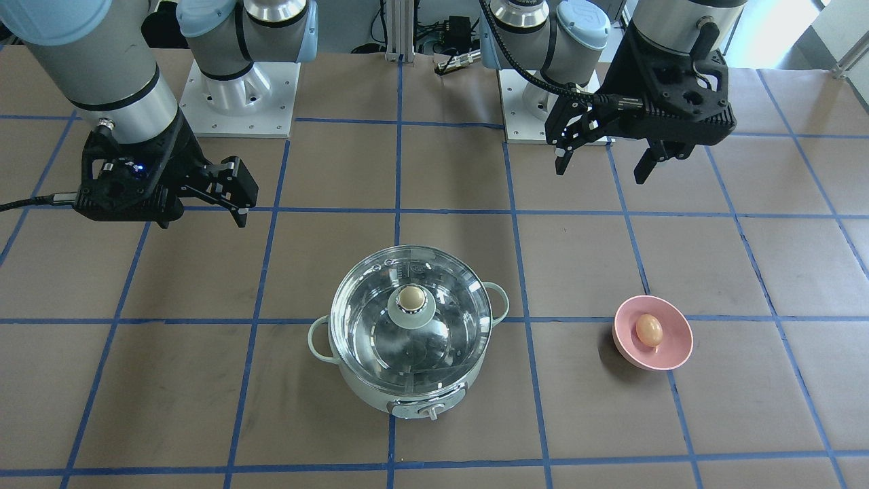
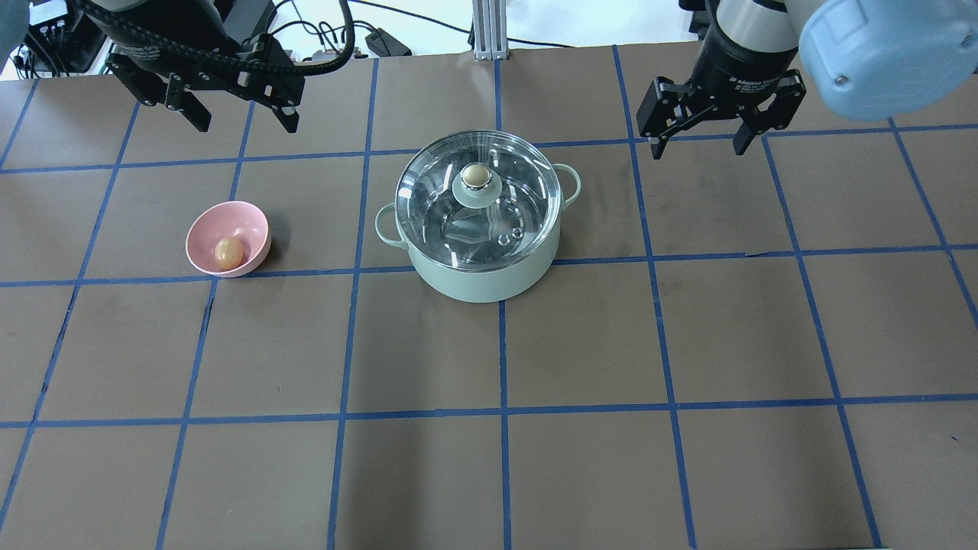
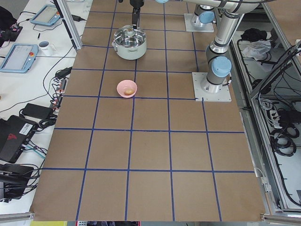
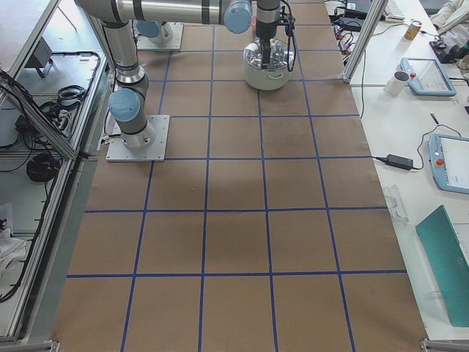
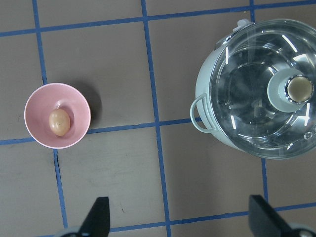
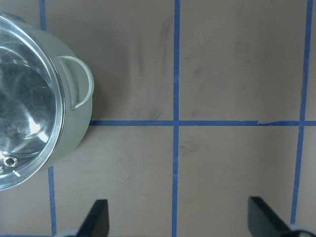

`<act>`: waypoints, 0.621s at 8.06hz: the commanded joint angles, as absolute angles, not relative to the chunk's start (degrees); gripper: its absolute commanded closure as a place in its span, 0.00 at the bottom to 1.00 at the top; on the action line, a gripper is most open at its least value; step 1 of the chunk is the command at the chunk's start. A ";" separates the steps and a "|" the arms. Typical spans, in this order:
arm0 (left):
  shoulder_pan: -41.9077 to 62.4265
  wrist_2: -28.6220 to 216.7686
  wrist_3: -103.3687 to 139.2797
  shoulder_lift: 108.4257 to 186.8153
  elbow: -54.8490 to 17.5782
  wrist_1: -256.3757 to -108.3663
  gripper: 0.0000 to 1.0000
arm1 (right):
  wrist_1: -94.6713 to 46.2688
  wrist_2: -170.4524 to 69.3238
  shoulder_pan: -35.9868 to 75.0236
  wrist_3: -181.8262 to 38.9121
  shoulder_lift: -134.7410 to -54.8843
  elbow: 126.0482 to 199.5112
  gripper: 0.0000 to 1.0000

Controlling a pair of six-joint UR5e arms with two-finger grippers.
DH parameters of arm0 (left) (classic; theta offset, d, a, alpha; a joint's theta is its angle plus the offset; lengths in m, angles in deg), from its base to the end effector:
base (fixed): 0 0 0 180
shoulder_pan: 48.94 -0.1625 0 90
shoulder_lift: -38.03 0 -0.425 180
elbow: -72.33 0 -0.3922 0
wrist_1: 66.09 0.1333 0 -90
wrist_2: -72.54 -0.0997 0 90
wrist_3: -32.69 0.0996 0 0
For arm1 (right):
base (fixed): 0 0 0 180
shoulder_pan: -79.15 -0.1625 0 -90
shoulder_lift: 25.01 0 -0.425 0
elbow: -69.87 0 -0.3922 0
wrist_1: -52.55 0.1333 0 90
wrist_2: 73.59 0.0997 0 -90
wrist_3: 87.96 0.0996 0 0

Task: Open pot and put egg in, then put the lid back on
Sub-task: 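Move the right gripper over the lid knob while the left moves over the bowl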

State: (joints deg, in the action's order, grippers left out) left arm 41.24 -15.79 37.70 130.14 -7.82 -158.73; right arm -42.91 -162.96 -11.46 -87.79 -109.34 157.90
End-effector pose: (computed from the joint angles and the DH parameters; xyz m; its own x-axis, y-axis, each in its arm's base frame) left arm -0.1378 -0.5120 0.5497 -0.9955 0.0927 0.0212 0.0904 0.9917 -0.0911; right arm 0.1401 -0.5346 0.4636 -0.9999 -0.0080 -0.0111 -0.0077 0.9995 -0.0307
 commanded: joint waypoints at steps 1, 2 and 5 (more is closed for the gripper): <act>41.07 -15.79 37.70 130.22 -7.82 -158.73 0.00 | -42.90 -162.97 -11.47 -88.39 -109.21 158.11 0.00; 40.72 -15.70 37.87 130.14 -7.82 -158.64 0.00 | -42.90 -162.54 -11.47 -88.40 -109.20 158.11 0.00; 34.77 -15.35 38.57 131.01 -7.91 -158.38 0.00 | -47.81 -162.18 -12.86 -78.44 -106.14 157.15 0.00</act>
State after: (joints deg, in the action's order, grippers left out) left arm 39.33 -15.80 38.12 130.30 -7.82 -158.70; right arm -44.59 -162.29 -11.62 -85.78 -108.30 157.92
